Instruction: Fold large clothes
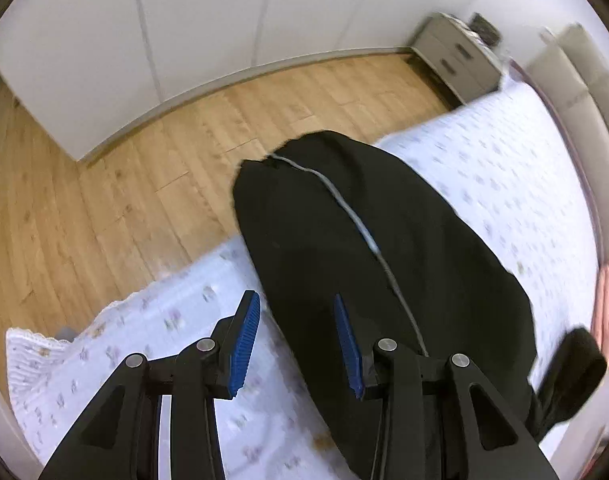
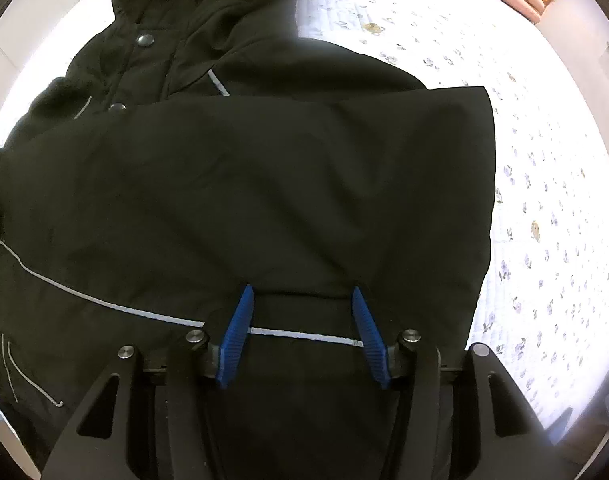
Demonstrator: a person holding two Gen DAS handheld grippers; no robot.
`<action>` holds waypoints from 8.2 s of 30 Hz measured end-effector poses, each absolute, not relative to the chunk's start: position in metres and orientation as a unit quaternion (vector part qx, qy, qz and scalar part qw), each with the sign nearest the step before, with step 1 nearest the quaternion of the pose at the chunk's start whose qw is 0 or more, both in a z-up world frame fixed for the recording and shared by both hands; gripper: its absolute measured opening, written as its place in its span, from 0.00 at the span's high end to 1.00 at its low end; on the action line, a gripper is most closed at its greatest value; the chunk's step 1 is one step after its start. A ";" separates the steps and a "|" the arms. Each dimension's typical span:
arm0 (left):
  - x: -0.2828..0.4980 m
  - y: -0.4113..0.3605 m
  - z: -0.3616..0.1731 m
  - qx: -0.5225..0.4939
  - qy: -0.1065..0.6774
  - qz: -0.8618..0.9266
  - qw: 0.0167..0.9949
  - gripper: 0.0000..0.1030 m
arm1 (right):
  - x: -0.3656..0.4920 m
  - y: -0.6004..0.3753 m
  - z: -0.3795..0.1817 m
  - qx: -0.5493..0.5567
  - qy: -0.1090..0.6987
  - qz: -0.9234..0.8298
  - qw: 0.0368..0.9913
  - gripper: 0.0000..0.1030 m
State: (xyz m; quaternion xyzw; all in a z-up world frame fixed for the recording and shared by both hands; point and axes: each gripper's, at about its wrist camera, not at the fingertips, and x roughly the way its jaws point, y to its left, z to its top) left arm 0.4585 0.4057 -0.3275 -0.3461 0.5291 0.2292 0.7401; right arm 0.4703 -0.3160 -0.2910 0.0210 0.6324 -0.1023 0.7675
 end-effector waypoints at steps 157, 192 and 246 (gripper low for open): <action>0.423 -0.029 -0.232 0.028 0.544 -0.076 0.835 0.57 | 0.438 -0.404 -0.209 0.154 0.560 0.011 0.814 0.47; 0.439 0.052 -0.289 0.029 0.596 -0.126 0.792 0.36 | 0.402 -0.362 -0.294 0.138 0.648 -0.123 0.739 0.45; 0.702 -0.035 -0.329 -0.114 0.603 -0.186 0.767 0.88 | 0.704 -0.448 -0.342 0.182 0.545 -0.028 0.818 0.96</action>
